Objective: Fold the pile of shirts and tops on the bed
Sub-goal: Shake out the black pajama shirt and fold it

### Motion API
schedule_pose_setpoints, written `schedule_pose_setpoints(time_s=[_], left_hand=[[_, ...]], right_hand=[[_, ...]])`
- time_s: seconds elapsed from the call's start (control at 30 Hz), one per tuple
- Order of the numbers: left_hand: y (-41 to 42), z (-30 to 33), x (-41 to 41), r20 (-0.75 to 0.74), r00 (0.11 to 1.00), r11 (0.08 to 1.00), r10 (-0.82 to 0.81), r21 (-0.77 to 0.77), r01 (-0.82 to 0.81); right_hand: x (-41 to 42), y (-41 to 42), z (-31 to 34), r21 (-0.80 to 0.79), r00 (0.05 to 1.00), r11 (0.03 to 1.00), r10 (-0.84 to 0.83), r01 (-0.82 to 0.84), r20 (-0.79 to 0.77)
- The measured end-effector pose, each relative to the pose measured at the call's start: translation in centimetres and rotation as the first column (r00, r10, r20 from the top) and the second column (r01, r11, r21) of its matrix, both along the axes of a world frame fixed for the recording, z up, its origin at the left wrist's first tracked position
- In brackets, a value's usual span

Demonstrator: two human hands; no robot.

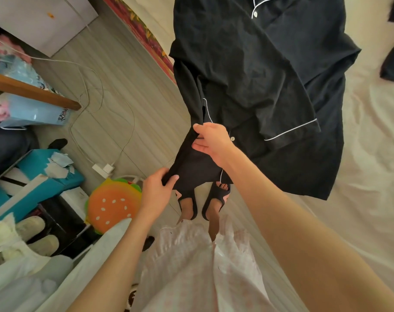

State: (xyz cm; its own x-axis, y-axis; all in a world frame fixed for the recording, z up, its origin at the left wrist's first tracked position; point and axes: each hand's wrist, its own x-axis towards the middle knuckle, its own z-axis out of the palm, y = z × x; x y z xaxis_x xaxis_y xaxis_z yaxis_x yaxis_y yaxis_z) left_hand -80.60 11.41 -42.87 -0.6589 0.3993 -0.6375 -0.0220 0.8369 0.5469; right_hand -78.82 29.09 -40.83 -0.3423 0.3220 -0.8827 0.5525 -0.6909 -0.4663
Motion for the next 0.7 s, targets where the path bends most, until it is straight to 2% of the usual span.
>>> schedule_pose_setpoints(time_s=[0.1, 0.2, 0.3, 0.37, 0.47, 0.57, 0.6, 0.7], left_hand=[[-1.1, 1.1, 0.4, 0.038, 0.996, 0.997, 0.083, 0.003, -0.083], [-0.9, 1.9, 1.2, 0.049, 0.991, 0.991, 0.127, -0.039, -0.125], [-0.2, 2.1, 1.9, 0.046, 0.986, 0.986, 0.158, -0.060, -0.155], [0.3, 2.0, 2.3, 0.044, 0.981, 0.981, 0.189, -0.062, -0.186], [1.1, 2.0, 2.9, 0.010, 0.977, 0.975, 0.211, -0.076, -0.210], [1.7, 1.7, 3.5, 0.008, 0.960, 0.958, 0.279, -0.070, -0.277], [2.0, 1.8, 3.7, 0.019, 0.949, 0.947, 0.314, -0.071, -0.312], [2.2, 1.9, 4.3, 0.040, 0.914, 0.913, 0.404, -0.079, -0.400]], right_hand=[[1.1, -0.3, -0.6, -0.005, 1.000, 1.000, 0.022, -0.022, -0.015], [4.6, -0.4, -1.8, -0.017, 0.996, 1.000, 0.020, -0.019, 0.085], [10.7, 0.7, -3.5, -0.029, 0.962, 0.986, -0.152, 0.162, 0.227], [15.4, 2.1, -4.7, 0.115, 0.913, 0.963, -0.267, 0.243, 0.310], [21.9, 4.8, -6.1, 0.434, 0.750, 0.880, -0.418, 0.194, 0.513], [26.5, 7.4, -6.7, 0.542, 0.610, 0.834, -0.483, 0.101, 0.628], [27.6, 8.1, -7.1, 0.540, 0.607, 0.839, -0.465, 0.071, 0.644], [28.9, 9.6, -7.9, 0.451, 0.710, 0.887, -0.381, 0.101, 0.592]])
